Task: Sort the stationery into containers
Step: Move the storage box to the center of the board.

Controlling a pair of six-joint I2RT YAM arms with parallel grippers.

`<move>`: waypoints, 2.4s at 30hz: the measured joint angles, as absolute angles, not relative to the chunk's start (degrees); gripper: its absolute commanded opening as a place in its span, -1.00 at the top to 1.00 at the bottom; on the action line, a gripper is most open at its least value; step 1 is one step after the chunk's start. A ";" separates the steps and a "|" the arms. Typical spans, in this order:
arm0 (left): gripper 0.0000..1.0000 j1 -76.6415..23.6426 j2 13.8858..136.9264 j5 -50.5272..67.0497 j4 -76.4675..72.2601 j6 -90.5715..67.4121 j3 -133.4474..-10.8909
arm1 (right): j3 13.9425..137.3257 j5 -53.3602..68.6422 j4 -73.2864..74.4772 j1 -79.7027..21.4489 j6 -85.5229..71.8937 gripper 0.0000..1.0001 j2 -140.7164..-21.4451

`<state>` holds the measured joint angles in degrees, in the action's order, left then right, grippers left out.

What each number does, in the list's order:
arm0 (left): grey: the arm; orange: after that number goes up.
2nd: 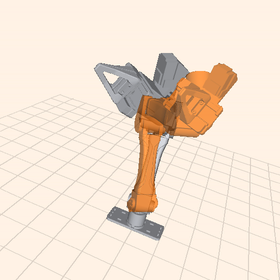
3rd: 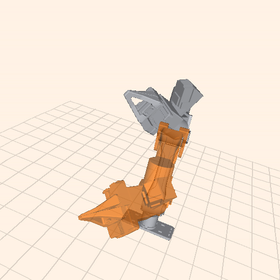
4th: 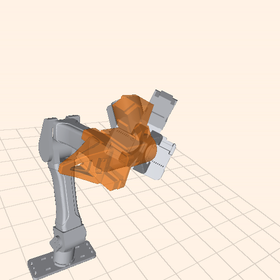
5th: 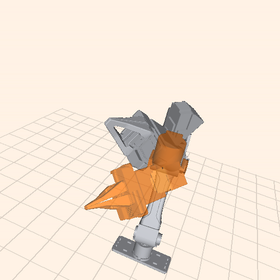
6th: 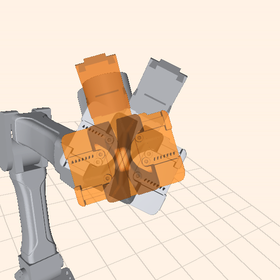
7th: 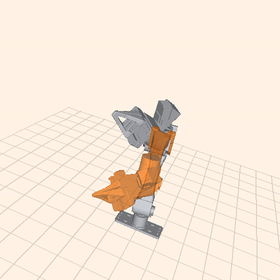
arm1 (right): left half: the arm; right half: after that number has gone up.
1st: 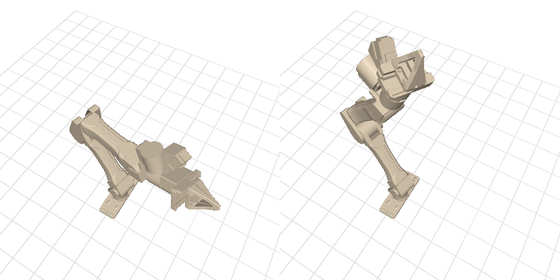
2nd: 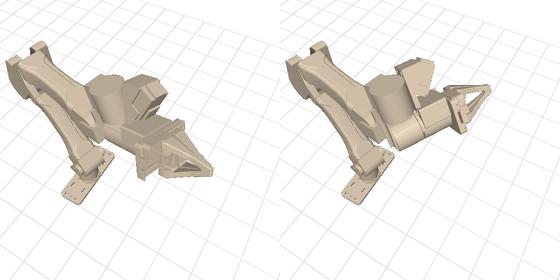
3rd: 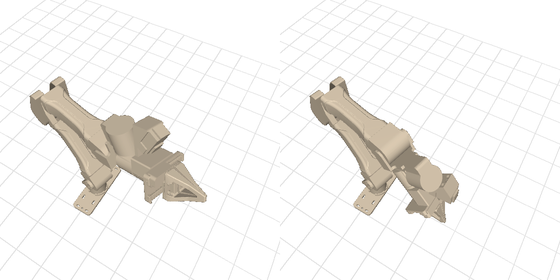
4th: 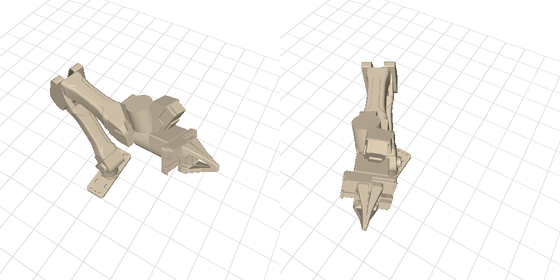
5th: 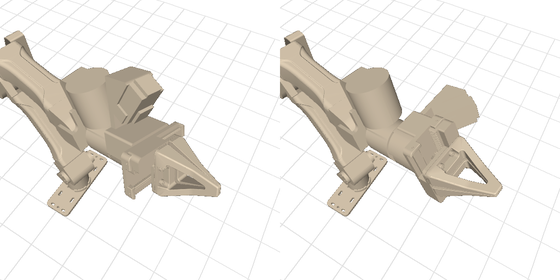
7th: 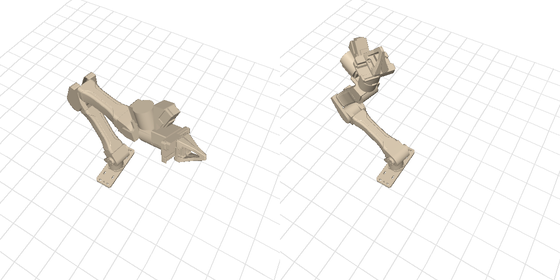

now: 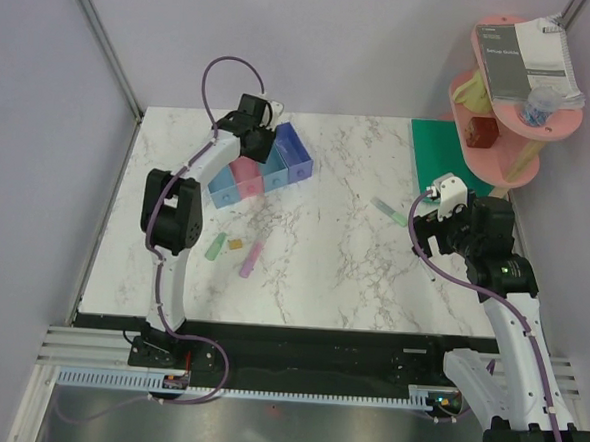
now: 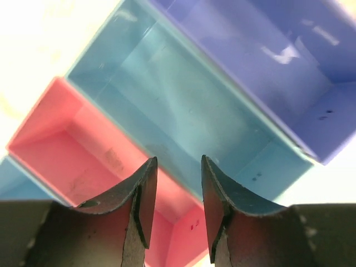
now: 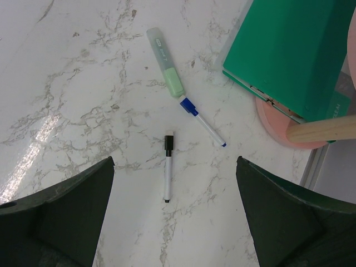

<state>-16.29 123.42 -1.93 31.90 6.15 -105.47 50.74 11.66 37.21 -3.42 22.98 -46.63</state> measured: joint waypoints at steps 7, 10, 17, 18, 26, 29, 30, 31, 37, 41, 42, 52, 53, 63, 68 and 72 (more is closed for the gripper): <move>0.11 -23.92 129.23 -2.98 31.99 10.04 -112.38 | 50.74 11.49 37.32 -3.42 23.70 -0.96 -46.68; 0.11 -26.22 131.15 -4.19 31.73 11.57 -113.32 | 50.74 11.18 37.32 -3.42 24.03 -0.96 -46.63; 0.11 -27.77 131.66 -5.30 33.01 11.90 -114.61 | 49.93 10.57 37.32 -3.42 24.80 -0.96 -45.93; 0.12 -27.77 131.66 -5.30 32.97 11.90 -114.83 | 49.82 10.57 37.28 -3.42 24.86 -0.96 -45.93; 0.14 -28.34 131.66 -4.47 33.06 13.15 -114.56 | 49.74 10.48 37.28 -3.42 24.91 -0.96 -45.78; 0.15 -28.91 131.66 -4.29 32.60 14.02 -113.60 | 49.74 10.44 37.32 -3.42 24.91 -0.96 -45.45; 0.15 -29.23 131.66 -4.27 32.40 14.41 -113.25 | 49.74 10.44 37.32 -3.42 24.91 -0.96 -45.32; 0.15 -29.50 131.66 -4.14 32.34 14.66 -113.06 | 49.74 10.46 37.34 -3.42 24.91 -0.96 -45.19; 0.16 -32.36 131.66 -1.56 31.31 16.86 -111.18 | 49.74 10.63 38.06 -3.42 24.84 -0.96 -44.99; 0.18 -34.81 131.63 -0.69 31.00 17.80 -109.78 | 49.74 10.90 38.41 -3.42 24.62 -0.96 -44.99; 0.18 -35.38 131.63 -0.71 30.79 17.87 -109.47 | 49.74 10.94 38.44 -3.42 24.45 -0.96 -44.99; -0.03 -36.42 129.99 -12.43 28.08 14.94 -113.12 | 49.52 11.97 38.74 -3.42 23.99 -0.96 -43.86; -0.12 -36.34 129.14 -13.30 28.05 14.22 -113.56 | 49.52 11.97 38.81 -3.42 23.99 -0.96 -43.68; -0.52 -35.62 120.62 -18.26 35.94 2.24 -117.05 | 49.52 12.10 40.40 -3.42 24.03 -0.96 -42.00; -0.58 -33.63 121.78 -17.32 42.96 -4.45 -117.21 | 49.54 12.14 40.97 -3.42 24.08 -0.96 -42.04; -0.57 -30.87 123.20 -16.29 45.91 -7.57 -116.77 | 49.54 12.12 41.25 -3.42 24.29 -0.96 -42.04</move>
<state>-30.87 123.20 -16.29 45.91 -7.57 -116.77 49.54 12.12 41.25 -3.42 24.29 -42.04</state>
